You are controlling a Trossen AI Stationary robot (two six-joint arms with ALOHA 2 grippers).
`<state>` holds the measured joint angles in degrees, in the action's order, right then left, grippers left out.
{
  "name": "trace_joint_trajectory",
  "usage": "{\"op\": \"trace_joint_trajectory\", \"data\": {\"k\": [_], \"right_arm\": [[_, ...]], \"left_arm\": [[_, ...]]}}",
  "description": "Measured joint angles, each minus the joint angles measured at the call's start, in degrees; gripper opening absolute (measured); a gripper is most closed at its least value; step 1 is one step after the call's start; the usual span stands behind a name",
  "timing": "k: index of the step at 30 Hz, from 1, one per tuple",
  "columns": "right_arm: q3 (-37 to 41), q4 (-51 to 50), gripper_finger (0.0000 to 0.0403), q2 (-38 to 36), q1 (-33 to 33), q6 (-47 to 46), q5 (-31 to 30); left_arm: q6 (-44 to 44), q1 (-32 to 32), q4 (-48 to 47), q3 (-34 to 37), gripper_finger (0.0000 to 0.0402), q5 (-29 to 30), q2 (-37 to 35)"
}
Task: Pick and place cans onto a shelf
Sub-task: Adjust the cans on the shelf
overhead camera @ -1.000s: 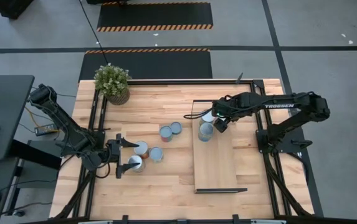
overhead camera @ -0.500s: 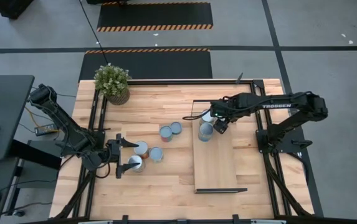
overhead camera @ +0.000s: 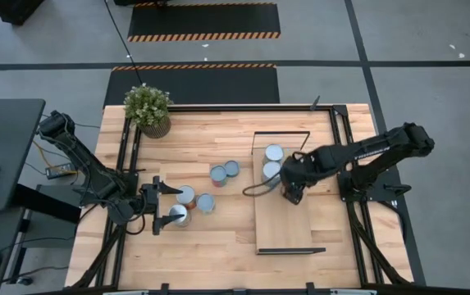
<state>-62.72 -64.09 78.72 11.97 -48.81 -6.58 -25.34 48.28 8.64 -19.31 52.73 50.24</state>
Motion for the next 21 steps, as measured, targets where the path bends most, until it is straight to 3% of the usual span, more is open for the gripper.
{"op": "trace_joint_trajectory", "data": {"k": [9, 21], "right_arm": [[-1.4, 10.9, 0.0338, 5.0, 8.0, -3.6, -1.5], [-20.5, 0.4, 0.0337, 22.4, 9.3, 1.5, -5.2]], "left_arm": [[0.0, 0.0, 0.4, 0.0, 0.0385, 0.1, 0.0], [0.0, 0.0, 0.3, 0.0, 0.0385, 0.0, 0.0]]}}
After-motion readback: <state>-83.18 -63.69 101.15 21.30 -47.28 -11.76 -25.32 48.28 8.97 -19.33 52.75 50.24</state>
